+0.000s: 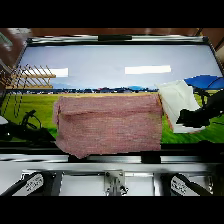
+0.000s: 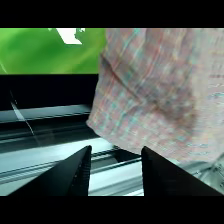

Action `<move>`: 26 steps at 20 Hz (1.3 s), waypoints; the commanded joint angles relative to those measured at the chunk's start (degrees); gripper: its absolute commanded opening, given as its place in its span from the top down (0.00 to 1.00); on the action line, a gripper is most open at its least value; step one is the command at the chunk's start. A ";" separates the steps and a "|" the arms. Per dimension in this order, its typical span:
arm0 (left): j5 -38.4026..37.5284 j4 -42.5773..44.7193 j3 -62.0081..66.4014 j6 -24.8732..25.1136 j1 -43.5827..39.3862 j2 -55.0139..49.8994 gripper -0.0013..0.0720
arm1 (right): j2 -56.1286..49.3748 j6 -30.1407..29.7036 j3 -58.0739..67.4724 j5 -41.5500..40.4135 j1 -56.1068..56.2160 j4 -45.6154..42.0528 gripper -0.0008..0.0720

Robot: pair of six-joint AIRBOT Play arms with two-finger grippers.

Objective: Fold the shirts.

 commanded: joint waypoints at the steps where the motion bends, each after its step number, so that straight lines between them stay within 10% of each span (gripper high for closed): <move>1: 7.89 -1.18 -7.72 1.81 0.63 2.95 0.45 | 0.48 -0.28 -1.20 1.73 0.26 4.63 0.36; 13: 8.63 -6.54 -11.41 5.51 0.39 0.94 0.47 | 6.62 -1.81 -5.35 -1.95 0.20 5.55 0.36; 19: 7.78 -10.32 -11.34 5.92 0.39 0.96 0.95 | 12.33 -2.34 -20.59 -1.57 0.22 11.58 0.21; 26: 6.43 -11.28 -11.32 6.73 0.42 0.98 0.95 | 12.31 -2.43 -32.09 5.90 1.95 13.79 0.21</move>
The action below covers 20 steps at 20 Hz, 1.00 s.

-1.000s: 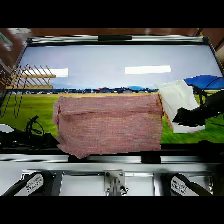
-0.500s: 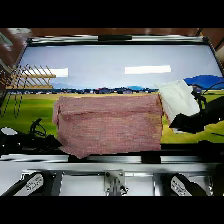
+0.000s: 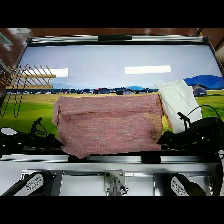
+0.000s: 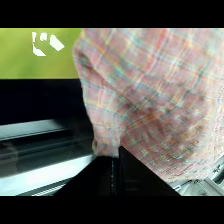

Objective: Fold the shirts.

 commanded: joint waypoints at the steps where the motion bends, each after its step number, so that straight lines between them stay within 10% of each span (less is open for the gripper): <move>1: -0.46 -0.52 -0.02 0.20 0.02 0.00 0.95 | 0.20 0.13 -5.57 4.46 2.64 1.57 0.21; 11: -0.48 -0.52 -0.02 0.20 0.02 0.00 0.95 | -8.87 1.38 -7.61 14.40 7.15 7.08 0.16; 16: -0.74 -0.68 1.16 0.20 0.02 0.00 0.95 | -9.07 2.01 -7.30 15.13 7.15 7.15 0.86; 20: -3.80 -0.66 6.69 2.60 0.02 0.55 0.95 | -9.05 -2.16 -2.38 7.69 7.15 7.10 0.92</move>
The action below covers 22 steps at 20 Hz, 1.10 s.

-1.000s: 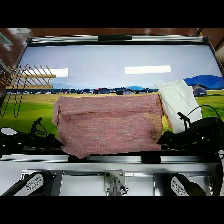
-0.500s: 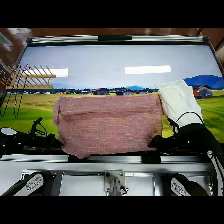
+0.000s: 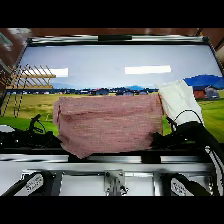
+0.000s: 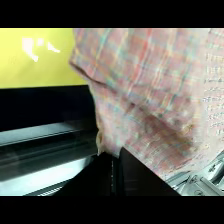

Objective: Fold the shirts.

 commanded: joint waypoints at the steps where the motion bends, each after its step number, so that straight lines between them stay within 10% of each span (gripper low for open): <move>1: -2.93 -0.02 5.05 1.60 0.02 0.39 0.95 | -0.13 -2.38 5.01 -6.32 0.11 0.79 0.92; 22: -2.08 -13.05 23.82 -1.05 -2.16 -12.39 0.94 | -13.57 2.86 35.15 -0.87 7.85 -1.55 0.92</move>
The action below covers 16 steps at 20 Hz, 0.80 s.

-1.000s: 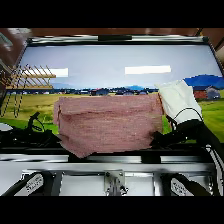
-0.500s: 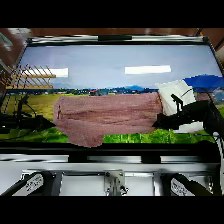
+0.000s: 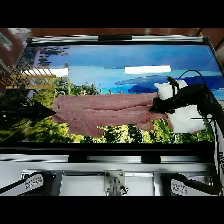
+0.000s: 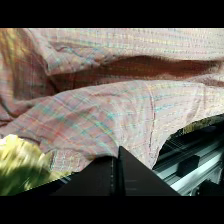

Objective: Fold the shirts.

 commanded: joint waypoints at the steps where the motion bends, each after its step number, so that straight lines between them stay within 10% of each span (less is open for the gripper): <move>1: 0.26 0.24 0.70 -0.37 -1.09 -2.89 0.79 | -1.95 0.61 1.46 -3.43 0.20 -3.21 0.92; 2: 0.83 1.16 0.72 -0.22 -0.92 -2.86 0.40 | -1.95 0.61 1.44 -4.63 0.20 -3.82 0.92; 3: 1.05 2.21 0.74 -0.20 -0.57 -2.75 0.23 | -1.95 0.59 1.44 -5.46 0.20 -4.17 0.92; 16: 4.00 15.58 -5.07 0.13 -9.46 -0.15 0.42 | -1.95 0.61 1.44 -4.74 0.22 -4.24 0.92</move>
